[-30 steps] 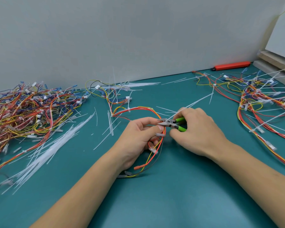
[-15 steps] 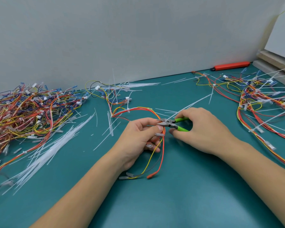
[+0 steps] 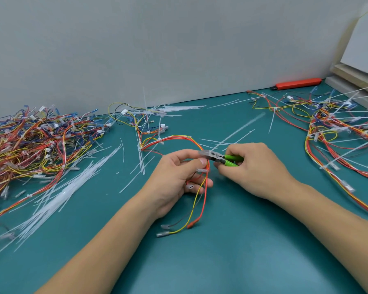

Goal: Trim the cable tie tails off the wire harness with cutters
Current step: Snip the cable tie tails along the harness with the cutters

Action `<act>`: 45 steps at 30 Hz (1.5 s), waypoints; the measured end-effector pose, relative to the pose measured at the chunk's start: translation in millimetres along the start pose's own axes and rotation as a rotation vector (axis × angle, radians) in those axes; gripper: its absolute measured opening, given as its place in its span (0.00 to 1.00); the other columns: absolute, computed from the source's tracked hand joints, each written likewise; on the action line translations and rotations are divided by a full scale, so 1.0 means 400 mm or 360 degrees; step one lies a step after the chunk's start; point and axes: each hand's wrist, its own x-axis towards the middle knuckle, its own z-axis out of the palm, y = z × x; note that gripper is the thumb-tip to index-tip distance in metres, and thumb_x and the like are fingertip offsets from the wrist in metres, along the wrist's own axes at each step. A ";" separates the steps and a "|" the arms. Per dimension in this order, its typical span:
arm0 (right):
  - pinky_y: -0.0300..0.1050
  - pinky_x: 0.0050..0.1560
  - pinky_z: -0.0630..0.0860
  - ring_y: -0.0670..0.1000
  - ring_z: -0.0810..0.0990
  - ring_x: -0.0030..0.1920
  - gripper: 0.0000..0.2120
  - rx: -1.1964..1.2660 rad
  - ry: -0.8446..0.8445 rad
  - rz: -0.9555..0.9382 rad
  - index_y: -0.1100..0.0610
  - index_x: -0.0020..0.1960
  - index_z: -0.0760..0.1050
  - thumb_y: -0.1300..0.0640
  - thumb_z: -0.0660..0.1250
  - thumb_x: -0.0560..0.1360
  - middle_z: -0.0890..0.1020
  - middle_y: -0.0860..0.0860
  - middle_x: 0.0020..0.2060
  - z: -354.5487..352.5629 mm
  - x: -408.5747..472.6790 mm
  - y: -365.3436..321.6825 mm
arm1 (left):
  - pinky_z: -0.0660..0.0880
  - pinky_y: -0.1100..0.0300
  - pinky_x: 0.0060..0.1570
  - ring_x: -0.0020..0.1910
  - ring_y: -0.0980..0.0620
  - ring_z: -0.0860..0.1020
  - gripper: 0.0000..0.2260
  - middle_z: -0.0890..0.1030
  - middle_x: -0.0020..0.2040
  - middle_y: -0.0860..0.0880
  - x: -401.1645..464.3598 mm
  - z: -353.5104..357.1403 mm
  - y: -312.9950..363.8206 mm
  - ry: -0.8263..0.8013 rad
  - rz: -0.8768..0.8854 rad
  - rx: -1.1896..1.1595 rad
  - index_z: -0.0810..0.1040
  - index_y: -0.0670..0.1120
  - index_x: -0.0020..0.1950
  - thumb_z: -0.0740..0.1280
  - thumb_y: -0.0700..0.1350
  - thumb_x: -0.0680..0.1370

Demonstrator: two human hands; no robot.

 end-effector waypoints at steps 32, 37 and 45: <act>0.47 0.31 0.66 0.49 0.67 0.30 0.12 0.0043 -0.0006 -0.0031 0.50 0.33 0.71 0.50 0.71 0.71 0.71 0.47 0.27 0.002 -0.001 -0.003 | 0.62 0.65 0.22 0.28 0.51 0.76 0.06 0.84 0.44 0.41 0.002 -0.007 -0.002 0.0025 -0.0012 0.0048 0.84 0.49 0.43 0.71 0.39 0.78; 0.47 0.31 0.67 0.50 0.68 0.30 0.10 -0.0015 -0.0006 -0.0033 0.51 0.35 0.71 0.51 0.70 0.71 0.72 0.47 0.27 0.005 -0.005 -0.005 | 0.61 0.64 0.23 0.28 0.51 0.76 0.03 0.84 0.43 0.41 0.003 -0.006 -0.002 0.0032 -0.0026 0.0043 0.82 0.47 0.47 0.71 0.39 0.78; 0.56 0.59 0.74 0.49 0.75 0.51 0.09 -0.0059 0.0040 -0.0101 0.44 0.51 0.82 0.51 0.71 0.71 0.82 0.41 0.44 -0.001 -0.004 -0.017 | 0.61 0.65 0.23 0.28 0.52 0.75 0.05 0.85 0.43 0.42 0.005 -0.007 -0.004 0.0052 -0.0043 0.0087 0.81 0.42 0.53 0.69 0.37 0.78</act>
